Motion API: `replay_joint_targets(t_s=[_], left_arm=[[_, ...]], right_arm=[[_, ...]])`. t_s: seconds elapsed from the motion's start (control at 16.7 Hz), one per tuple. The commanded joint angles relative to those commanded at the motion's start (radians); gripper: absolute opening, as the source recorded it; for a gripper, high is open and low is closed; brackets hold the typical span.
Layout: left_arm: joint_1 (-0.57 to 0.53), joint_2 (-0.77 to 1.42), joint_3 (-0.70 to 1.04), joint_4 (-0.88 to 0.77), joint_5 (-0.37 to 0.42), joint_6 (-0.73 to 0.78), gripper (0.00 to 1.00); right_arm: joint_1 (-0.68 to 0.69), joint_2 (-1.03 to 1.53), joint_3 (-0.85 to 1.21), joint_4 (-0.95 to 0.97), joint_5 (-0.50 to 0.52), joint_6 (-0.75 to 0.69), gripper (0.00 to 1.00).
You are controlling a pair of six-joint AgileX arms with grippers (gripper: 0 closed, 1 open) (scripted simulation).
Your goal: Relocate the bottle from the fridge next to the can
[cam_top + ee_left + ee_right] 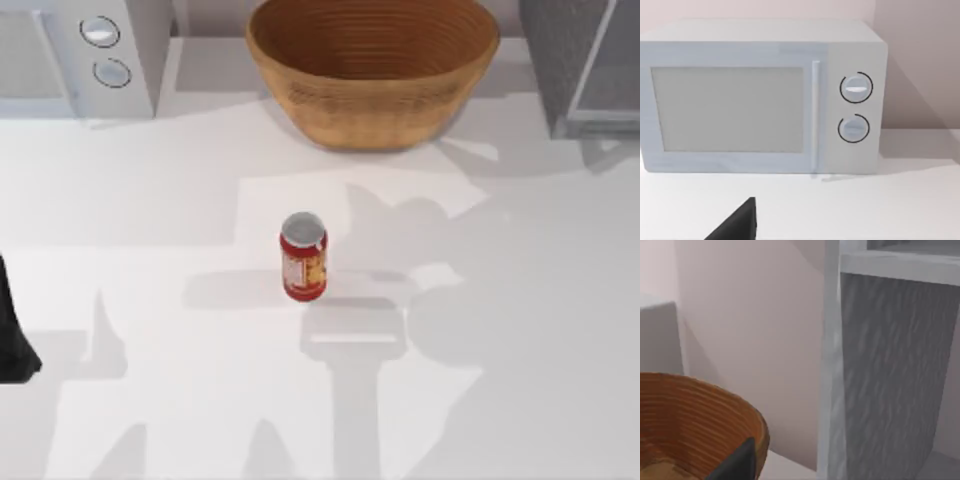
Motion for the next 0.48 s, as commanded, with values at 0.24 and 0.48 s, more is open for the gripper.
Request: replay_joint_targets(t_s=[0.24,0.48], left_arm=[[0.000,0.000,0.000,0.000,0.000,0.000,1.00],[0.000,0.000,0.000,0.000,0.000,0.000,1.00]], right_arm=[[-0.098,0.327,0.186,0.115,-0.142,0.004,1.00],[-0.160,0.482,0.291,0.175,-0.219,0.006,1.00]])
